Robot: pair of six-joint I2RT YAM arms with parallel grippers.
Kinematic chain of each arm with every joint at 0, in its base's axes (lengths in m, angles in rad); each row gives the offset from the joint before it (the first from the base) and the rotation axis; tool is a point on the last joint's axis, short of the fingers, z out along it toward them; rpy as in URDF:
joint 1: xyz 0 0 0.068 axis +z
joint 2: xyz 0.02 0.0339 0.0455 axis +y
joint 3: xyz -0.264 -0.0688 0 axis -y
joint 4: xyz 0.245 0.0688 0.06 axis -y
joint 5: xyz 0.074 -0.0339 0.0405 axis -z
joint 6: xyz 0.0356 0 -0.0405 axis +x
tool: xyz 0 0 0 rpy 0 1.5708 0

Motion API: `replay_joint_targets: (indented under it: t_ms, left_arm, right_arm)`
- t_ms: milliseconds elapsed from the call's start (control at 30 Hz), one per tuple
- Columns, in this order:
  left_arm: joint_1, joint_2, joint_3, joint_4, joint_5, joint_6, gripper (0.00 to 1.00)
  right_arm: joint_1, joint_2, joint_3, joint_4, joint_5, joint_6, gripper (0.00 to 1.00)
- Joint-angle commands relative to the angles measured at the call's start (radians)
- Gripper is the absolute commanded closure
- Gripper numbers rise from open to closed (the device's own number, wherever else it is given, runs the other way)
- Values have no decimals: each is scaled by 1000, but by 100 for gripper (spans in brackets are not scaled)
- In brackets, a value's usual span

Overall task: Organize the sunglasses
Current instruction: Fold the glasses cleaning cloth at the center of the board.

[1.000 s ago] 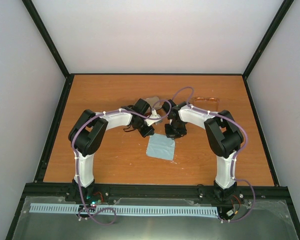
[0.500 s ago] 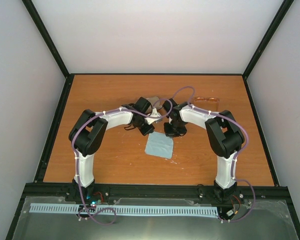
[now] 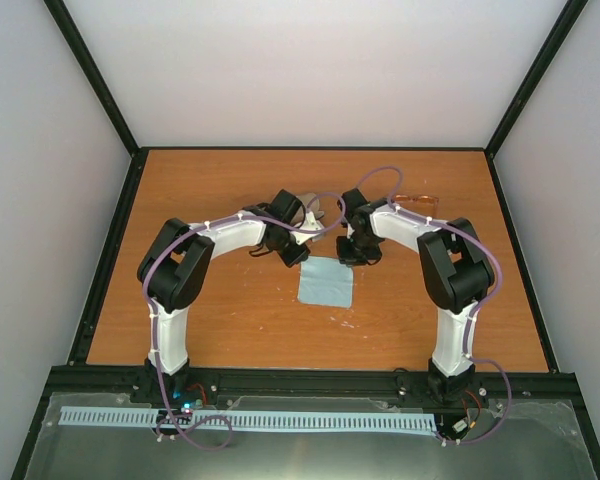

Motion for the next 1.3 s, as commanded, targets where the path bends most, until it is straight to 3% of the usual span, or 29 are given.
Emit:
replay_joint_targets:
  t_ms: [0, 1267]
  left_arm:
    - [8, -17, 43, 10, 16, 17, 100]
    - [-18, -144, -114, 74, 109, 36, 100]
  right_arm:
    - [-16, -41, 21, 19, -13, -31, 97]
    - [-16, -169, -148, 111, -161, -61, 97]
